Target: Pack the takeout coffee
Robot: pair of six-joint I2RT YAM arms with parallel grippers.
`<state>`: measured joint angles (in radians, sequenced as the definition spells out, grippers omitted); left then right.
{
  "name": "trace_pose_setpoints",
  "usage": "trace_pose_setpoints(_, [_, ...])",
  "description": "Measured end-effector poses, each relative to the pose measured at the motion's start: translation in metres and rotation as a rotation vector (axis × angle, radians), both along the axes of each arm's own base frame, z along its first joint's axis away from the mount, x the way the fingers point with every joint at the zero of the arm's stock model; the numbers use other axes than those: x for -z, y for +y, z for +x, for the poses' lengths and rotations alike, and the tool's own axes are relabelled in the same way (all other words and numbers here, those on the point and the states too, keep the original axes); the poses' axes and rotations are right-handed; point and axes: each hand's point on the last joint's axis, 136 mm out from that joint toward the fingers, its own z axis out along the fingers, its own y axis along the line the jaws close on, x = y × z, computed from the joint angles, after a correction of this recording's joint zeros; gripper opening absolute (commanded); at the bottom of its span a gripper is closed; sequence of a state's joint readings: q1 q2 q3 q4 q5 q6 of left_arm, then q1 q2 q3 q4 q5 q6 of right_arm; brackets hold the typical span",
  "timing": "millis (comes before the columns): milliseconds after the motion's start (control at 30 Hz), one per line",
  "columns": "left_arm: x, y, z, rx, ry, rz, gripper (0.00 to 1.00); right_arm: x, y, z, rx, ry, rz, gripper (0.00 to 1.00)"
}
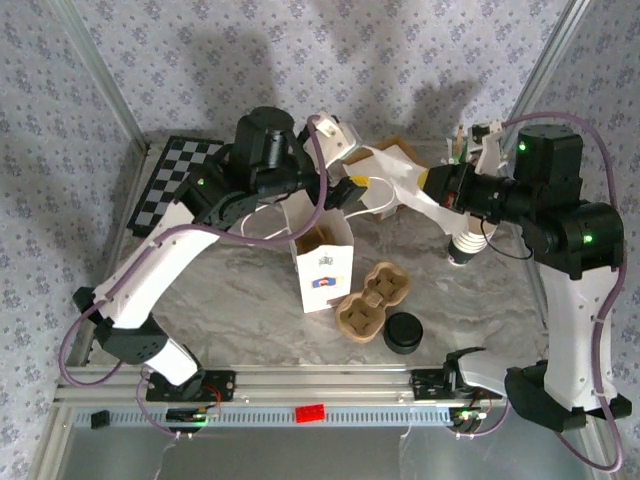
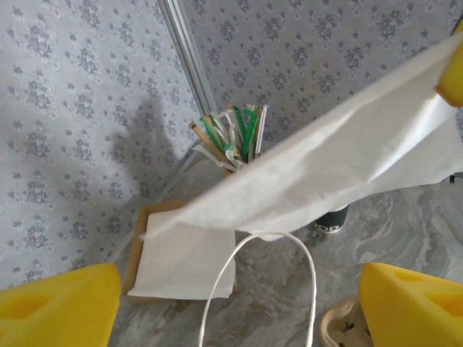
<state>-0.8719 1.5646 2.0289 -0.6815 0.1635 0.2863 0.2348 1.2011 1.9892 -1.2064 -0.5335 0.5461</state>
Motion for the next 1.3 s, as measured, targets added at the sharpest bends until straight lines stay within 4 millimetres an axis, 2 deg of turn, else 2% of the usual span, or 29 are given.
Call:
trace_pose_setpoints(233, [-0.004,-0.011,-0.009,0.121,-0.059,0.039,0.88,0.003,0.017,-0.017,-0.103,0.003,-0.026,0.0])
trace_pose_setpoints(433, [-0.013,-0.033,0.0,0.192,-0.104,0.046,0.83,0.005,0.021,-0.025,-0.129,0.009,-0.036,0.0])
trace_pose_setpoints(567, [0.003,-0.048,0.002,0.253,-0.061,0.056,0.77,0.006,0.017,-0.026,-0.111,0.01,-0.052,0.0])
trace_pose_setpoints(767, [0.021,-0.059,-0.011,0.33,0.016,0.072,0.75,0.0,0.012,-0.029,-0.09,-0.008,-0.062,0.0])
trace_pose_setpoints(933, [0.022,-0.07,-0.024,0.37,0.04,0.066,0.73,0.004,0.008,-0.026,-0.077,-0.006,-0.091,0.0])
trace_pose_setpoints(1100, [0.021,-0.074,-0.038,0.396,0.053,0.07,0.74,0.013,0.002,-0.015,-0.047,0.025,-0.129,0.0])
trace_pose_setpoints(1300, [0.028,-0.072,-0.04,0.388,0.071,0.09,0.75,0.013,-0.001,-0.006,-0.032,0.031,-0.133,0.0])
